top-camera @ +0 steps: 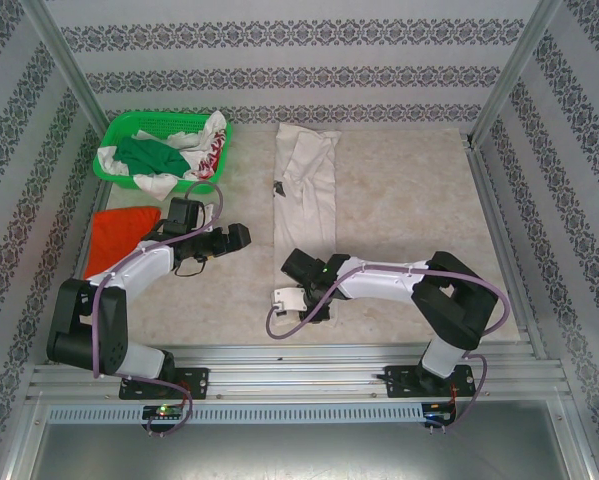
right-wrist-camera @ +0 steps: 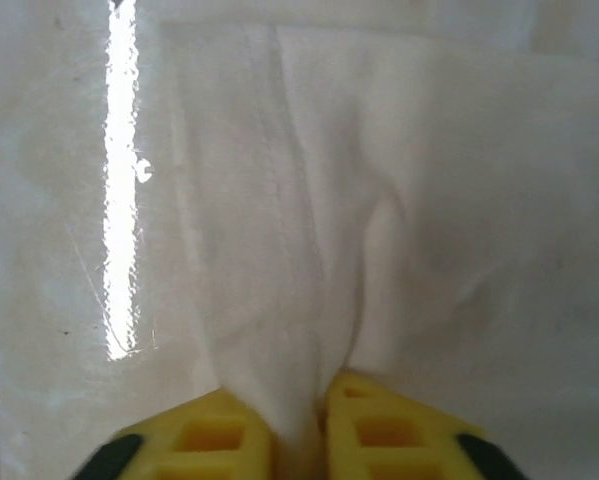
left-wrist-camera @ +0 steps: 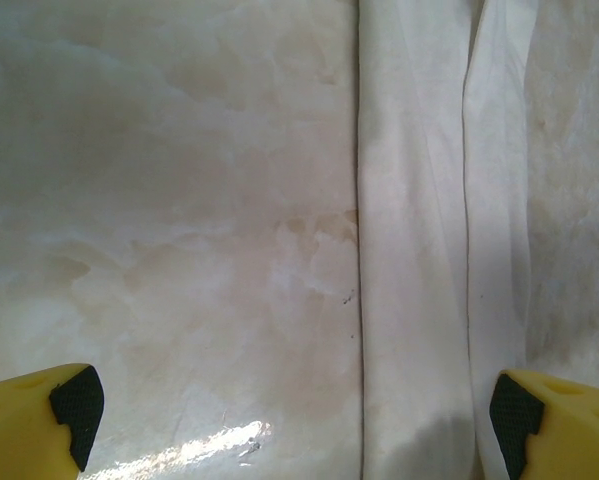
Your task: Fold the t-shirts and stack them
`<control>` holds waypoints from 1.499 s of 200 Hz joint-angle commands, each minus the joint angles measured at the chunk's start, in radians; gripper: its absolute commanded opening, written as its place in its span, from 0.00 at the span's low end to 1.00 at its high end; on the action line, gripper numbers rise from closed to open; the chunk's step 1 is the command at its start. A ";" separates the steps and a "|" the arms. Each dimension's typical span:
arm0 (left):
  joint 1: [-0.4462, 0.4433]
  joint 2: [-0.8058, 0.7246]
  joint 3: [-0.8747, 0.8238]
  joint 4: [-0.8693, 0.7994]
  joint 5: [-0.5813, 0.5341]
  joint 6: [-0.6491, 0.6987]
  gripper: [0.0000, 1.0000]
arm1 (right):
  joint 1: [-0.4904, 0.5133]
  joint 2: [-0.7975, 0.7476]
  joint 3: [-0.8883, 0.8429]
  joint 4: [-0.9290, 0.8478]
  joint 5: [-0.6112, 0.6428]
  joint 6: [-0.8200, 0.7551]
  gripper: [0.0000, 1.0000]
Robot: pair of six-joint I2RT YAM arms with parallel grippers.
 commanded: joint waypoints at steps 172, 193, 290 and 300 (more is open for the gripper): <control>0.000 -0.318 -0.306 0.573 0.053 0.236 1.00 | -0.257 -0.134 0.242 -0.183 0.027 -0.234 0.00; -0.010 -0.340 -0.329 0.574 0.051 0.271 1.00 | -0.298 -0.078 0.305 -0.163 0.027 -0.257 0.00; -0.136 -0.308 -0.535 0.879 -0.039 0.441 1.00 | -0.387 0.207 0.619 -0.130 0.029 -0.361 0.00; -0.137 -0.298 -0.535 0.885 -0.032 0.444 1.00 | -0.393 0.240 0.655 -0.133 0.038 -0.367 0.00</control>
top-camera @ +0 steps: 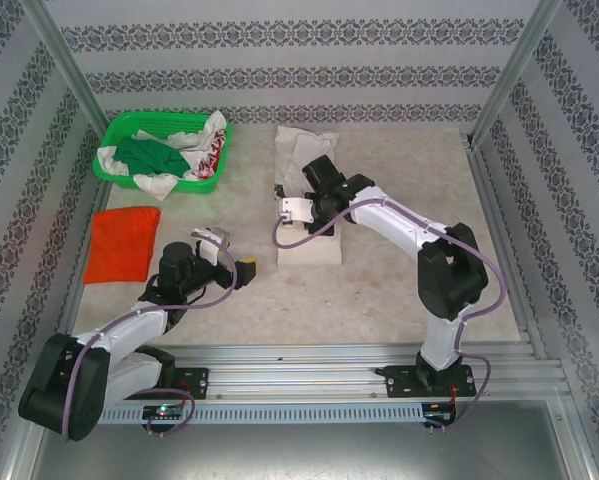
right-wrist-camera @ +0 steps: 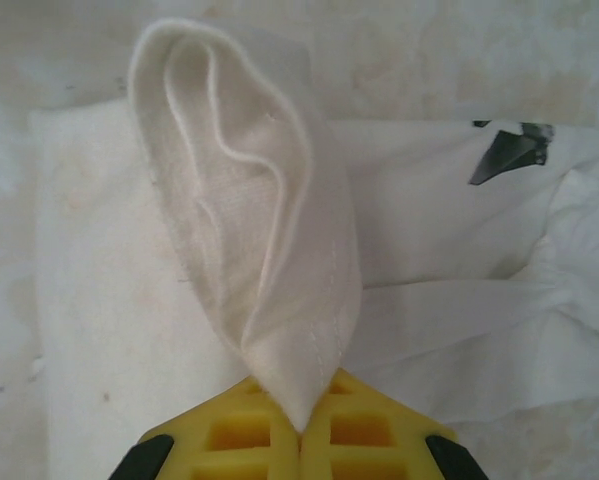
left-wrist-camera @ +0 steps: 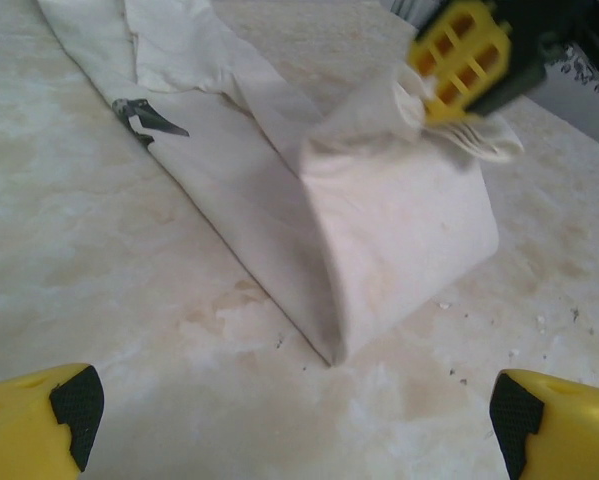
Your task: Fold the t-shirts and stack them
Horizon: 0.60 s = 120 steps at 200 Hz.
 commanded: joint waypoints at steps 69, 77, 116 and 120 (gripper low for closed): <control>-0.010 -0.124 0.042 -0.009 -0.043 0.132 1.00 | -0.030 0.221 0.240 0.044 0.089 -0.083 0.00; -0.010 -0.145 0.047 -0.044 -0.067 0.134 1.00 | -0.033 0.229 0.251 0.051 0.090 -0.083 0.00; -0.010 -0.225 0.045 -0.158 -0.125 0.198 1.00 | -0.050 0.277 0.298 0.068 0.120 -0.087 0.00; -0.011 -0.227 0.045 -0.166 -0.128 0.200 1.00 | -0.052 0.280 0.302 0.068 0.121 -0.088 0.00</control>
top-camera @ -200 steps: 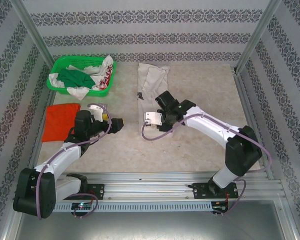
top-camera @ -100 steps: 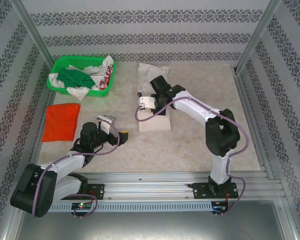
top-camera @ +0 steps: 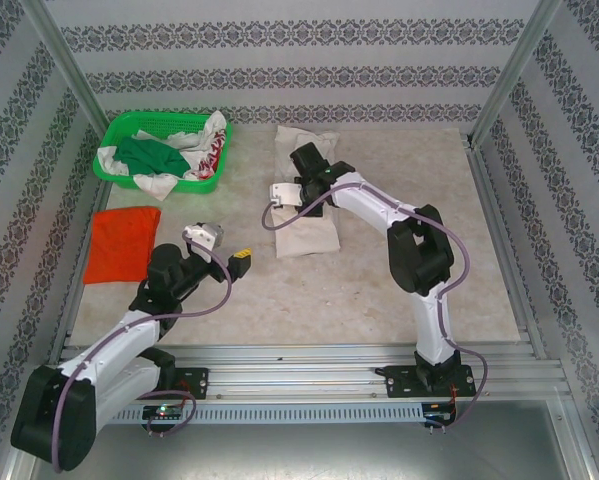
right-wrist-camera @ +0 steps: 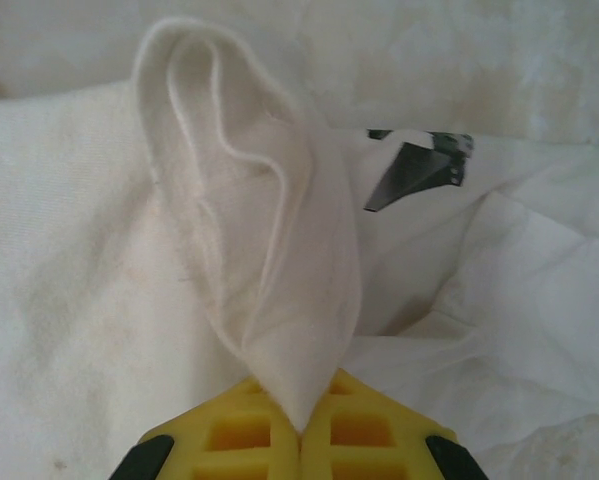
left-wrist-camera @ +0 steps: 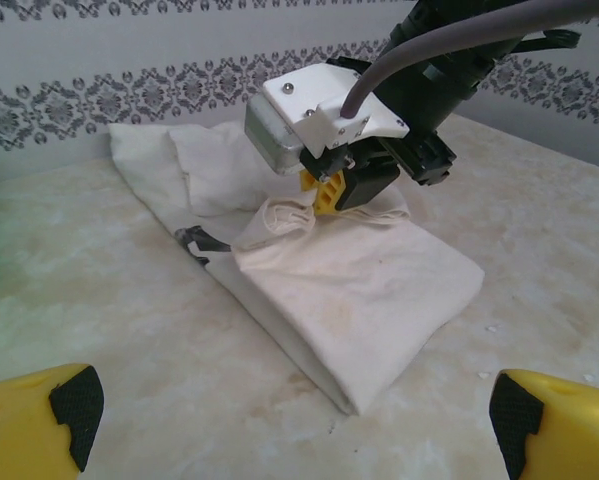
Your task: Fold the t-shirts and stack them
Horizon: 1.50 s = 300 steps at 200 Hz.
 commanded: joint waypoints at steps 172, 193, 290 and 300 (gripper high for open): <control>-0.010 0.013 0.051 -0.108 0.028 0.053 1.00 | -0.038 0.161 0.155 0.038 0.014 0.002 0.00; -0.010 0.013 0.051 -0.107 0.026 0.055 1.00 | -0.038 0.161 0.150 0.031 0.028 0.001 0.00; -0.010 0.055 0.051 -0.063 0.041 0.041 1.00 | -0.039 0.099 0.066 0.036 0.067 0.007 0.00; -0.009 0.055 0.051 -0.064 0.041 0.040 1.00 | -0.038 0.109 0.070 0.040 0.064 0.008 0.00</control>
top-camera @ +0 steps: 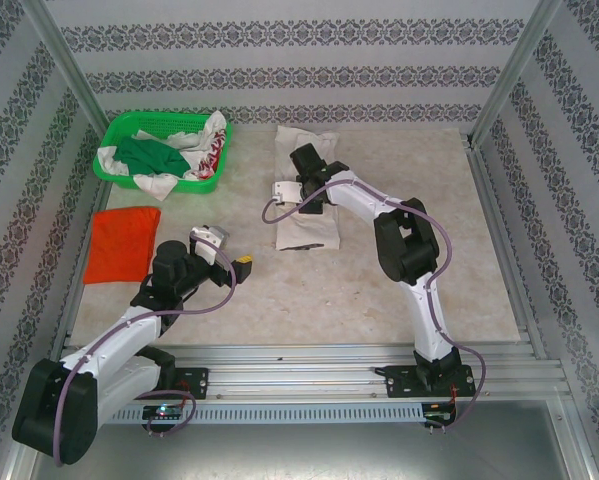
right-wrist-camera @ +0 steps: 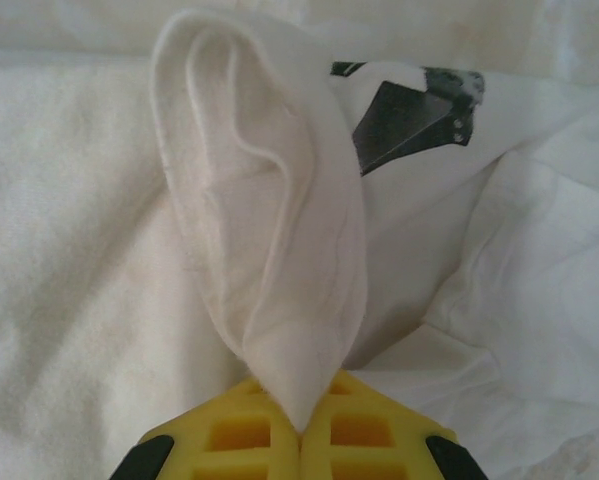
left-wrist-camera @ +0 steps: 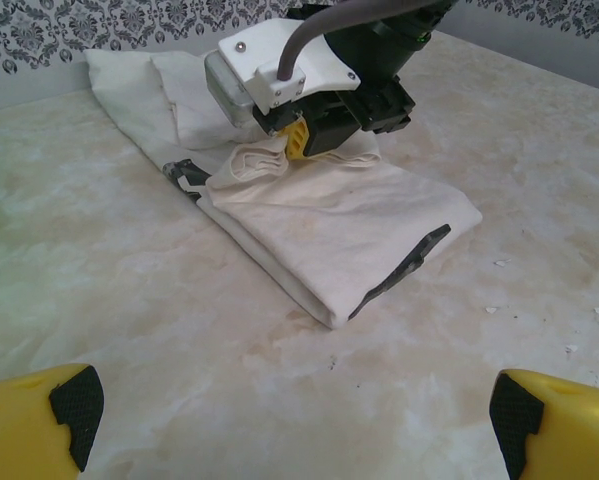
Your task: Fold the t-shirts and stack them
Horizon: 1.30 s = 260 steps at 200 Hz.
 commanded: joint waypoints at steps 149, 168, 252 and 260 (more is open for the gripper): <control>-0.052 0.112 0.080 0.110 -0.010 -0.054 1.00 | -0.012 -0.310 -0.390 0.432 -0.053 0.184 0.72; -0.052 0.099 0.079 0.094 -0.017 -0.045 1.00 | -0.017 -0.356 -0.454 0.398 -0.101 0.180 0.69; -0.051 0.072 0.082 0.074 -0.031 -0.060 1.00 | -0.066 -0.147 -0.316 0.461 0.038 0.136 0.70; -0.051 0.054 0.077 0.064 -0.038 -0.052 1.00 | -0.077 -0.128 -0.287 0.457 0.041 0.140 0.70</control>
